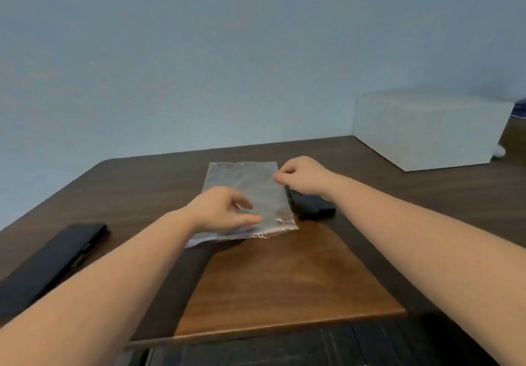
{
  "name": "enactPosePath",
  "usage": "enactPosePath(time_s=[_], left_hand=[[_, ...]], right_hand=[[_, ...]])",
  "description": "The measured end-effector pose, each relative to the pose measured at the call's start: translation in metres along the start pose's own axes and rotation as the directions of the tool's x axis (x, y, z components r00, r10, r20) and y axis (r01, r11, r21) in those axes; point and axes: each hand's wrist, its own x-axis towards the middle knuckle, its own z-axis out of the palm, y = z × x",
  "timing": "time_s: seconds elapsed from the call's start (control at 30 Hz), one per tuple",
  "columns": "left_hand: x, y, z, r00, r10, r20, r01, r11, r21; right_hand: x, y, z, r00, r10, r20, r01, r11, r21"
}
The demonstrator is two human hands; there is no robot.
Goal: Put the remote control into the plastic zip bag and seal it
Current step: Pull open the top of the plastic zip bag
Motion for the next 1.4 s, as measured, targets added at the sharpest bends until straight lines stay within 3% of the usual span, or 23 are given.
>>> enactPosePath(time_s=[0.1,0.4,0.53,0.63,0.77,0.83,0.93,1.17,1.3,1.4], left_hand=[[-0.015,0.008,0.010,0.997,0.031,0.064,-0.036,0.996,0.082],[-0.016,-0.004,0.031,0.988,0.056,-0.143,-0.014,0.960,0.280],[-0.007,-0.012,0.032,0.976,0.004,-0.216,0.059,0.957,0.285],[0.004,-0.020,0.032,0.950,-0.066,-0.306,0.138,0.966,0.219],[0.020,-0.027,0.033,0.869,-0.231,-0.438,0.220,0.973,-0.076],[0.027,-0.026,0.034,0.830,-0.330,-0.449,0.238,0.939,-0.249],[0.033,-0.022,0.037,0.831,-0.364,-0.421,0.207,0.904,-0.374],[0.040,-0.026,0.040,0.859,-0.275,-0.431,0.141,0.938,-0.316],[0.042,-0.025,0.039,0.874,-0.200,-0.442,0.116,0.971,-0.209],[0.041,-0.027,0.036,0.873,-0.154,-0.464,0.092,0.984,-0.155]], right_hand=[[-0.024,-0.001,-0.004,0.999,-0.010,0.043,0.010,1.000,0.004],[-0.036,-0.006,0.010,0.997,0.007,0.078,-0.012,0.998,0.062],[-0.021,-0.012,0.026,0.999,0.022,0.041,-0.026,0.992,0.121],[-0.010,-0.016,0.041,1.000,0.020,0.009,-0.021,0.991,0.128],[0.009,-0.019,0.062,0.995,0.099,0.000,-0.095,0.951,0.294],[0.016,-0.019,0.074,0.987,0.157,0.014,-0.149,0.895,0.421],[0.023,-0.015,0.090,0.978,0.209,0.016,-0.182,0.808,0.561],[0.033,-0.007,0.090,0.978,0.182,0.100,-0.204,0.748,0.631],[0.033,-0.008,0.090,0.985,0.159,0.063,-0.164,0.776,0.609],[0.033,-0.007,0.089,0.992,0.128,-0.019,-0.101,0.859,0.502]])
